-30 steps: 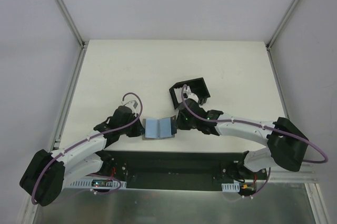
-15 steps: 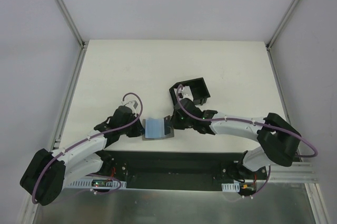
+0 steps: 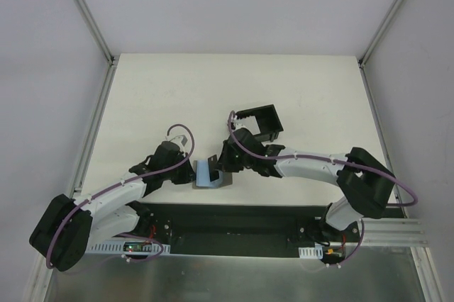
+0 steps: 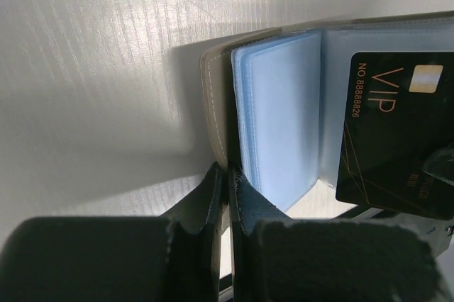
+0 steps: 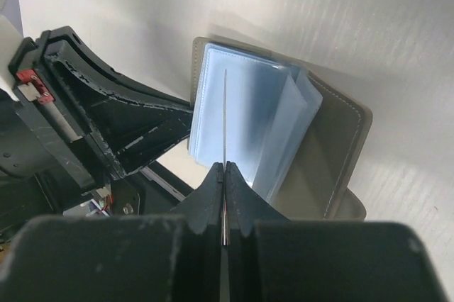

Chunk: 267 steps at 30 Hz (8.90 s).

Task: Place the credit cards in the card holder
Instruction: Turn over the card slot in the card holder, then insert the credit card into the card holder, then pick up the credit card from the storage box, then turn over the card slot in the card holder.

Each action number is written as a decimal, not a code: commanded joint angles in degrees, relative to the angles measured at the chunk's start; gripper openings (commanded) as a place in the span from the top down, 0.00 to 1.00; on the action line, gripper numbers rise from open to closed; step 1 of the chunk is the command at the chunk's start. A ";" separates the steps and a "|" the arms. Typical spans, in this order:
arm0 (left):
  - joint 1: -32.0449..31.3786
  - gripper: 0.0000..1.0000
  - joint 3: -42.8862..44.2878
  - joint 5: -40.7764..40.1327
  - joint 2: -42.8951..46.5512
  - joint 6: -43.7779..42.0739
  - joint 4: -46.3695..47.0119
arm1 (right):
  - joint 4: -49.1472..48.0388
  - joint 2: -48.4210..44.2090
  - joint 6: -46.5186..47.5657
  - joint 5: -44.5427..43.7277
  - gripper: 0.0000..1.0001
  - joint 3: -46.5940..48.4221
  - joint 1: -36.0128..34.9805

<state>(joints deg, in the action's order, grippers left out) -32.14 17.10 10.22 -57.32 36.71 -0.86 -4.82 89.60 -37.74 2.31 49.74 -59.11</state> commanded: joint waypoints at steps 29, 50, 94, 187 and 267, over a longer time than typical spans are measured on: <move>0.50 1.00 -5.50 1.12 -3.85 3.19 7.72 | -21.37 1.18 -8.50 1.38 1.00 -16.42 4.18; 0.50 1.00 -4.18 -1.78 -4.20 3.72 5.61 | -18.66 -1.62 -8.94 0.07 1.00 -18.89 5.15; 0.50 1.00 0.39 4.90 -8.07 -1.81 5.34 | 5.96 5.14 2.05 -0.46 0.56 1.32 0.84; 0.50 1.00 13.04 6.74 -9.21 -3.84 -5.29 | 22.31 17.71 28.86 19.58 0.35 28.23 33.18; 0.50 1.00 8.21 6.74 -0.51 0.82 -4.32 | -2.30 -0.22 1.88 -18.92 1.00 7.04 -4.43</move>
<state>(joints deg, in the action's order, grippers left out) -31.79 25.65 17.50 -59.00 36.95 -6.31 -4.38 88.20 -34.35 -14.61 54.52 -62.13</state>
